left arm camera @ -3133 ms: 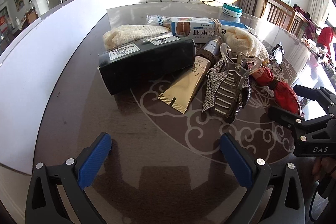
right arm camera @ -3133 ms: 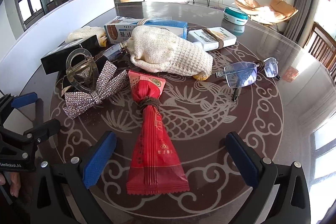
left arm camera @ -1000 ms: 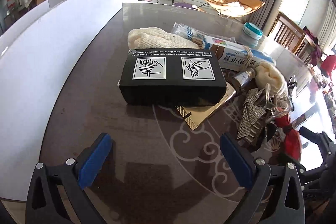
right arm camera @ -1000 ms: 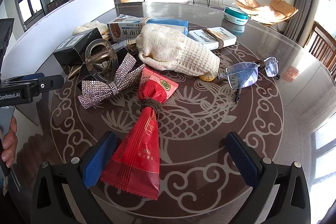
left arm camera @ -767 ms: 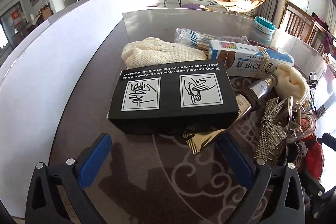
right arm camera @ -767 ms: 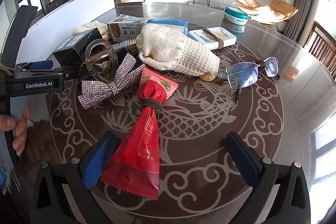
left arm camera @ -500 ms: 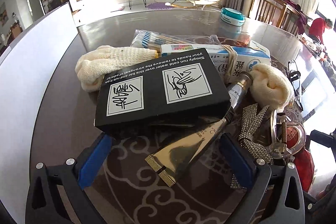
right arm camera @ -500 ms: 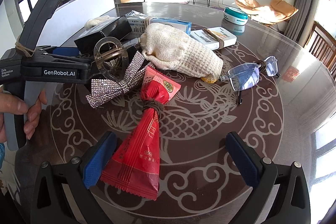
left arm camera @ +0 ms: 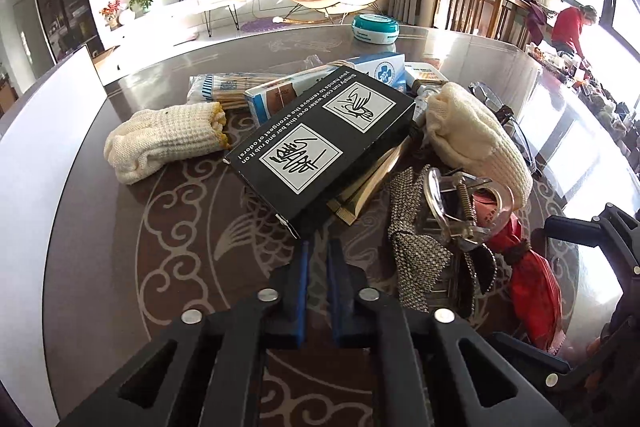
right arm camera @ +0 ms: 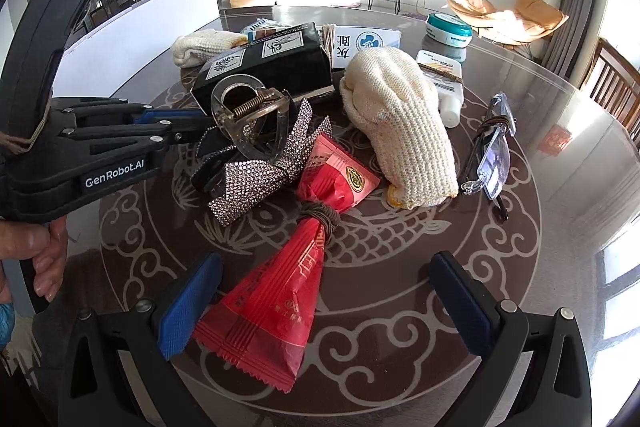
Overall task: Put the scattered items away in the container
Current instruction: 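Reach the left gripper to the rhinestone claw hair clip and close on it, then lift the hair clip with the left gripper while the right gripper grasps the red snack bag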
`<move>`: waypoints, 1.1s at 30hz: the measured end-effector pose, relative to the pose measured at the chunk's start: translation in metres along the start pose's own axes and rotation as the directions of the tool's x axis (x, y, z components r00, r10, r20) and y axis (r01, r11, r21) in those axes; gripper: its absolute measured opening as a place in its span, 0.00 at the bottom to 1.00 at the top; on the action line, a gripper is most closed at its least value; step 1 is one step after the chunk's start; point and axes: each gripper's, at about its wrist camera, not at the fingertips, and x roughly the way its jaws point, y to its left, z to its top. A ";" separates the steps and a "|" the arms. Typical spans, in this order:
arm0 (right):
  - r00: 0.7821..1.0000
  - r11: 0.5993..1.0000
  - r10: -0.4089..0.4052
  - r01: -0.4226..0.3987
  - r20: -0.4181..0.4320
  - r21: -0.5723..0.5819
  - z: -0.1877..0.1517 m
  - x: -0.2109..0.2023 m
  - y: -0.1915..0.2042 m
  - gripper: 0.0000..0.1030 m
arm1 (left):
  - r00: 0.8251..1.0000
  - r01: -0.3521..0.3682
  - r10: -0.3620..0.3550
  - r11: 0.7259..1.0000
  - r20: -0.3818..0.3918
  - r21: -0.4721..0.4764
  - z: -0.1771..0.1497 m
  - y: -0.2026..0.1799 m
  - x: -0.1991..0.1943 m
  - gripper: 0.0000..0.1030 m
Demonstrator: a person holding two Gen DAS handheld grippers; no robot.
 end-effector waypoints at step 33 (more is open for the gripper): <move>0.993 0.983 -0.115 0.115 -0.010 0.144 -0.031 -0.021 -0.048 1.00 | 0.994 0.089 -0.091 0.995 0.065 0.038 0.008 -0.048 -0.008 0.48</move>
